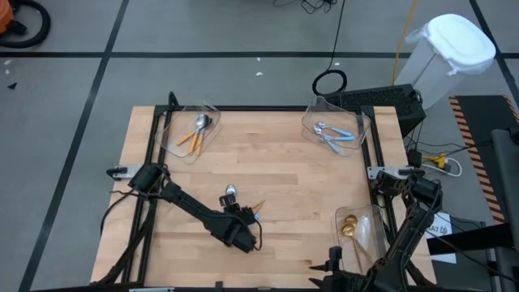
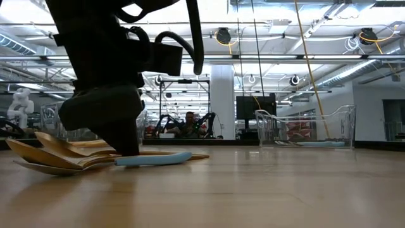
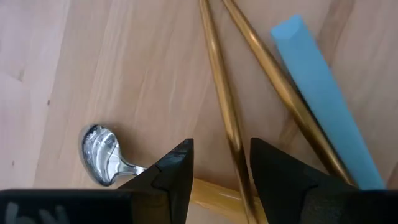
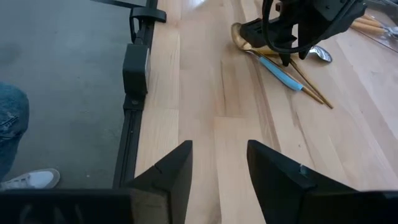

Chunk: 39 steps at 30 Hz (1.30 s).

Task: Sort silverware by color (type)
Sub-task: Put the gold spoon into the bottom transparent bin

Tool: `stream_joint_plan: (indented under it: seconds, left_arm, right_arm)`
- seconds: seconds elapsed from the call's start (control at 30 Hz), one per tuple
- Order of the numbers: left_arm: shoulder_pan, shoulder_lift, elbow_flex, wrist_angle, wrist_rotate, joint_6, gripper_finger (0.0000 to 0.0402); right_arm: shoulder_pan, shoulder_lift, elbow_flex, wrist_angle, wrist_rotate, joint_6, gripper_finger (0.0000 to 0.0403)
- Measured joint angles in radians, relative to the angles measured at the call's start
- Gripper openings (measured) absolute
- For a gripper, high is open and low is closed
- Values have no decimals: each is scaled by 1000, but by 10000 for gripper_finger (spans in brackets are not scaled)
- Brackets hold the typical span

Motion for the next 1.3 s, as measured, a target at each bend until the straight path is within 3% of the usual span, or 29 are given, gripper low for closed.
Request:
stream_joint_plan:
  seconds: [0.13,0.4,0.6,0.83,1.1,1.3]
  left_arm:
    - [2,0,-2,34,14,72,142]
    - [11,0,-2,60,43,101,17]
    - [6,9,41,20,34,102,12]
    - [-27,10,183,-38,-60,155,10]
    - [-98,7,340,-29,-122,411,9]
    - [-141,6,379,-29,-122,579,8]
  right_arm:
    - [0,0,0,0,0,-8,146]
    - [0,0,0,0,1,-11,146]
    - [-9,0,-3,2,8,-17,146]
    - [-62,-1,-13,-1,54,41,146]
    - [-140,-1,-14,15,59,3,146]
    - [-170,-1,11,56,85,-60,146]
